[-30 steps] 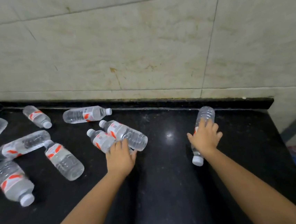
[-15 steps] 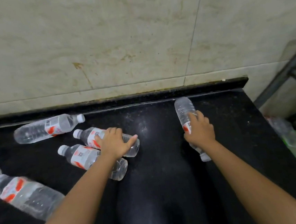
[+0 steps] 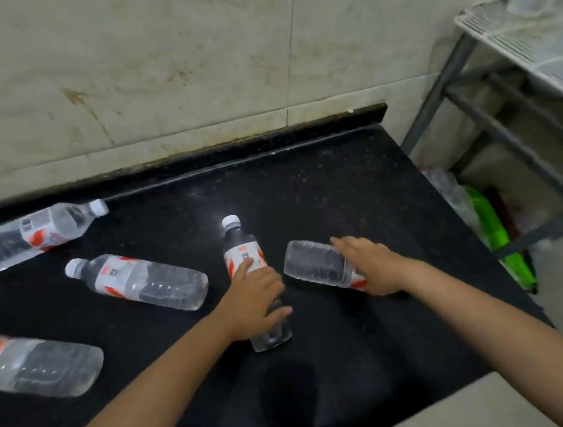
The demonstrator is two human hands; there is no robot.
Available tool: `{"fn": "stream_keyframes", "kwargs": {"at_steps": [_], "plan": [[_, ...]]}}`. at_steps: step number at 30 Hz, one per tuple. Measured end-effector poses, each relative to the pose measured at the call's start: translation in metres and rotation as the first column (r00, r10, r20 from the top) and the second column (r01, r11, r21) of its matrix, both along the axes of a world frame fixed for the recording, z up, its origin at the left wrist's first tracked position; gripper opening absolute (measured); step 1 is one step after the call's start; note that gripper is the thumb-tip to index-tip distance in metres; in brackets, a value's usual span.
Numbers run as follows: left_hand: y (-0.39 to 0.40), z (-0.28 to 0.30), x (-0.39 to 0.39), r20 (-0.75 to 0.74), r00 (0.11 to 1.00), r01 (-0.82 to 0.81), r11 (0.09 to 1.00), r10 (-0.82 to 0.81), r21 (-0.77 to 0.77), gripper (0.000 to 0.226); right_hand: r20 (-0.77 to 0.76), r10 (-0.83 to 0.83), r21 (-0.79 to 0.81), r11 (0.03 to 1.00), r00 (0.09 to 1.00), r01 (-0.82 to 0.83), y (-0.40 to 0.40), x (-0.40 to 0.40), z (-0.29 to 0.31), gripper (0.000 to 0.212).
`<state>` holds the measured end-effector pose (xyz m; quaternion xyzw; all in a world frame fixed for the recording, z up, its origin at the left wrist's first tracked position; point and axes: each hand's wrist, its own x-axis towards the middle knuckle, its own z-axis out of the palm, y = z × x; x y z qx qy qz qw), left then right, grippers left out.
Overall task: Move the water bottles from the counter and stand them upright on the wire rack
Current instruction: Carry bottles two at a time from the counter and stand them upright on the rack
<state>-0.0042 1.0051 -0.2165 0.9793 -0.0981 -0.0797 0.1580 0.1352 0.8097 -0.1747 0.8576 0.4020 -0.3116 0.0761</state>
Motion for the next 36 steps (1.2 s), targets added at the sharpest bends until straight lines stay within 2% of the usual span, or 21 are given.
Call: {"fn": "stream_keyframes", "kwargs": {"at_steps": [1, 3, 4, 6, 8, 9, 10, 12, 13, 14, 15, 16, 18, 21, 25, 28, 30, 31, 33, 36], "plan": [[-0.006, -0.003, -0.006, 0.016, 0.999, 0.033, 0.999, -0.033, -0.022, 0.041, 0.002, 0.062, -0.018, 0.998, 0.998, -0.062, -0.006, -0.001, 0.001, 0.084], [-0.012, -0.003, -0.012, 0.002, 0.997, 0.078, 0.991, -0.078, -0.105, 0.047, 0.036, 0.237, -0.063, 0.97, 0.971, -0.234, -0.017, -0.003, 0.003, 0.08], [-0.013, -0.002, -0.014, -0.019, 1.0, 0.018, 0.978, -0.022, -0.206, 0.057, 0.058, 0.329, -0.079, 0.943, 0.943, -0.324, -0.022, -0.004, 0.003, 0.078], [-0.015, 0.002, -0.011, -0.118, 0.978, -0.205, 0.902, 0.172, -0.381, 0.069, 0.089, 0.458, -0.069, 0.889, 0.885, -0.453, -0.03, -0.005, 0.001, 0.073], [-0.022, 0.001, -0.002, -0.014, 0.94, -0.326, 0.879, 0.342, -0.348, 0.067, 0.058, 0.437, -0.043, 0.899, 0.897, -0.436, -0.034, -0.006, 0.0, 0.069], [-0.026, -0.001, 0.004, 0.028, 0.911, -0.387, 0.878, 0.411, -0.282, 0.066, 0.012, 0.394, -0.018, 0.919, 0.919, -0.393, -0.035, -0.005, 0.0, 0.066], [-0.03, 0.001, 0.011, 0.011, 0.867, -0.485, 0.849, 0.498, -0.212, 0.068, -0.035, 0.326, 0.028, 0.945, 0.945, -0.325, -0.035, -0.006, 0.001, 0.061], [-0.037, 0.002, 0.022, -0.077, 0.733, -0.681, 0.727, 0.676, -0.09, 0.079, -0.083, 0.075, 0.243, 0.969, 0.994, -0.053, -0.031, -0.013, -0.005, 0.049], [-0.04, 0.004, 0.026, -0.098, 0.665, -0.747, 0.662, 0.74, -0.063, 0.085, -0.035, -0.112, 0.437, 0.892, 0.993, 0.116, -0.028, -0.019, -0.011, 0.044], [-0.043, 0.006, 0.029, -0.11, 0.614, -0.789, 0.612, 0.782, -0.052, 0.087, 0.032, -0.33, 0.568, 0.782, 0.943, 0.255, -0.025, -0.024, -0.018, 0.043], [-0.046, 0.008, 0.03, -0.124, 0.57, -0.821, 0.569, 0.812, -0.046, 0.087, 0.065, -0.525, 0.624, 0.685, 0.849, 0.376, -0.02, -0.03, -0.024, 0.045], [-0.048, 0.008, 0.03, -0.143, 0.533, -0.845, 0.534, 0.834, -0.038, 0.085, 0.044, -0.664, 0.592, 0.619, 0.746, 0.516, -0.014, -0.036, -0.026, 0.051], [-0.051, 0.009, 0.031, -0.173, 0.483, -0.872, 0.49, 0.858, -0.007, 0.08, -0.029, -0.804, 0.407, 0.533, 0.594, 0.742, -0.005, -0.044, -0.028, 0.069], [-0.053, 0.009, 0.033, -0.169, 0.462, -0.881, 0.473, 0.871, 0.028, 0.075, -0.064, -0.859, 0.35, 0.458, 0.508, 0.818, 0.003, -0.041, -0.027, 0.081], [-0.053, 0.008, 0.032, -0.163, 0.483, -0.87, 0.492, 0.86, 0.018, 0.072, -0.075, -0.829, 0.336, 0.503, 0.555, 0.797, -0.001, -0.034, -0.027, 0.077], [-0.045, 0.009, 0.03, -0.179, 0.541, -0.836, 0.549, 0.822, 0.0, 0.072, -0.069, -0.658, 0.36, 0.685, 0.75, 0.634, -0.011, -0.035, -0.024, 0.076], [-0.037, 0.009, 0.027, -0.184, 0.636, -0.763, 0.646, 0.749, -0.006, 0.072, -0.021, -0.525, 0.327, 0.801, 0.851, 0.502, -0.014, -0.042, -0.025, 0.078], [-0.033, 0.009, 0.025, -0.193, 0.683, -0.72, 0.694, 0.705, -0.01, 0.071, 0.023, -0.497, 0.311, 0.828, 0.867, 0.466, -0.013, -0.048, -0.026, 0.078], [-0.028, 0.009, 0.024, -0.201, 0.731, -0.667, 0.745, 0.652, -0.008, 0.069, 0.116, -0.529, 0.322, 0.821, 0.841, 0.472, -0.009, -0.056, -0.029, 0.072], [-0.031, 0.01, 0.024, -0.202, 0.731, -0.657, 0.752, 0.651, 0.046, 0.075, 0.225, -0.548, 0.345, 0.818, 0.806, 0.46, -0.001, -0.065, -0.031, 0.063]]}}
